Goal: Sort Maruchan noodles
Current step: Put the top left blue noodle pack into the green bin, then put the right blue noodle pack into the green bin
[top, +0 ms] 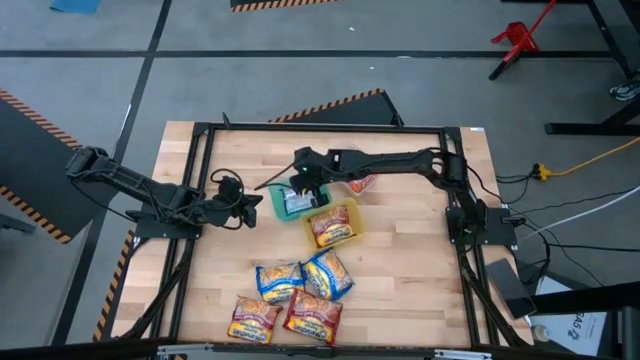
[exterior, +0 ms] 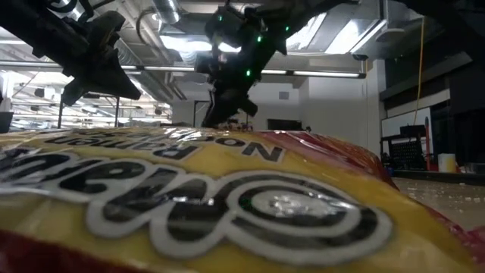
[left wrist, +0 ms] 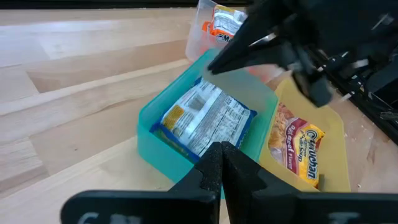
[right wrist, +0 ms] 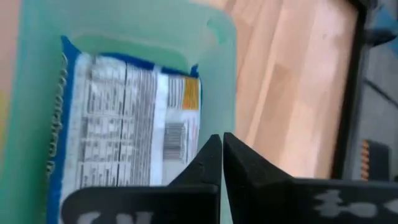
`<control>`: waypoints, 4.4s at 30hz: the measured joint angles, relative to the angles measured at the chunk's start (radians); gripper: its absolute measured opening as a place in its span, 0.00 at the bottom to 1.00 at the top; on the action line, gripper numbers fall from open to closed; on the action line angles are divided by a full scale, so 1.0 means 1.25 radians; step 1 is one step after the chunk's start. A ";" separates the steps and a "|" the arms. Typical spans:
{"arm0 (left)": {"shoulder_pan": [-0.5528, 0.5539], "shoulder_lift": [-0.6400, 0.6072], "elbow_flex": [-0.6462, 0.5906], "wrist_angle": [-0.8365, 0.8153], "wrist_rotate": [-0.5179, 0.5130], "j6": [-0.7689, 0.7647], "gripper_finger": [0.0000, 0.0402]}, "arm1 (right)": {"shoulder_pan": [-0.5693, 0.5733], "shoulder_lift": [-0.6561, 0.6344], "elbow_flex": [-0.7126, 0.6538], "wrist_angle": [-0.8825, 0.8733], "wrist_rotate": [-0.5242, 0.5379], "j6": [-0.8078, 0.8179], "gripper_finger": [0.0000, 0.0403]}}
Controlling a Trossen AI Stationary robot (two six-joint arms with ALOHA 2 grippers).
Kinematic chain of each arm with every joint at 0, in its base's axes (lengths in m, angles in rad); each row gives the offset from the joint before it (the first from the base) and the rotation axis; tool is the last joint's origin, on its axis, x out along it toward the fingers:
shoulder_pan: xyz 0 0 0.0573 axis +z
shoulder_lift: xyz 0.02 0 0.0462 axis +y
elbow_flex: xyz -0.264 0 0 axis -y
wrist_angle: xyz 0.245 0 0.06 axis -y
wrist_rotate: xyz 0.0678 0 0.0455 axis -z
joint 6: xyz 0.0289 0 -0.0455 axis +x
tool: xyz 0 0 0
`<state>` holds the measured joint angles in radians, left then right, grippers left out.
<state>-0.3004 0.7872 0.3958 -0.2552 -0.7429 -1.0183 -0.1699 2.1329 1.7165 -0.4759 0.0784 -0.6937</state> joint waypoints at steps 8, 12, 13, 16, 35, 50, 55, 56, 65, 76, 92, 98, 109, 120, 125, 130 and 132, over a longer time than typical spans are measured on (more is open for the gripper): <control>0.000 0.000 0.000 0.000 -0.006 0.000 0.00 | 0.011 -0.044 0.002 -0.029 -0.015 0.012 0.00; 0.000 0.000 0.000 0.002 0.008 0.000 0.00 | 0.011 -0.043 0.001 -0.113 -0.080 0.057 0.03; 0.000 0.000 0.000 0.011 0.031 0.004 0.00 | 0.016 -0.044 0.002 -0.138 -0.120 0.070 0.04; 0.000 -0.004 0.000 0.081 0.166 0.055 0.00 | 0.046 -0.059 0.033 -0.239 -0.241 0.136 0.06; -0.095 0.166 0.001 0.432 0.387 0.157 0.06 | 0.483 -0.184 -0.232 -0.484 -0.223 0.705 0.08; -0.167 0.372 0.058 0.630 0.316 0.108 0.21 | 0.532 -0.190 -0.440 -0.209 -0.118 0.833 0.69; -0.189 0.455 0.140 0.557 0.415 0.137 0.21 | 0.536 -0.190 -0.444 -0.173 -0.093 0.938 0.78; -0.196 0.472 0.160 0.521 0.423 0.149 0.21 | 0.541 -0.190 -0.445 -0.152 -0.087 0.951 0.78; -0.228 0.637 0.329 0.341 0.364 0.247 0.21 | 0.543 -0.187 -0.407 0.046 0.071 0.972 0.75; -0.180 0.783 0.343 0.386 0.295 0.279 0.21 | 0.545 -0.186 -0.407 0.057 0.085 1.107 0.75; -0.129 0.881 0.345 0.422 0.327 0.238 0.20 | 0.547 -0.186 -0.407 0.007 0.172 1.412 0.75; -0.115 0.883 0.343 0.418 0.333 0.234 0.20 | 0.561 -0.183 -0.407 0.009 0.238 1.554 0.75; -0.114 0.884 0.341 0.412 0.333 0.235 0.20 | 0.561 -0.130 -0.407 0.078 0.247 1.683 0.75; -0.110 0.884 0.341 0.412 0.334 0.236 0.20 | 0.559 -0.148 -0.407 0.128 0.244 1.639 0.75; -0.110 0.884 0.341 0.411 0.334 0.234 0.19 | 0.574 -0.164 -0.408 0.096 0.290 1.674 0.75; -0.109 0.884 0.341 0.409 0.333 0.231 0.17 | 0.609 -0.221 -0.408 -0.037 0.359 1.753 0.75; -0.109 0.884 0.341 0.409 0.333 0.231 0.16 | 0.619 -0.228 -0.408 -0.045 0.376 1.782 0.75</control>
<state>-0.4366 1.8919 0.8227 0.2558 -0.3267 -0.7300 0.6041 1.8478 1.2070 -0.5325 0.5478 1.5336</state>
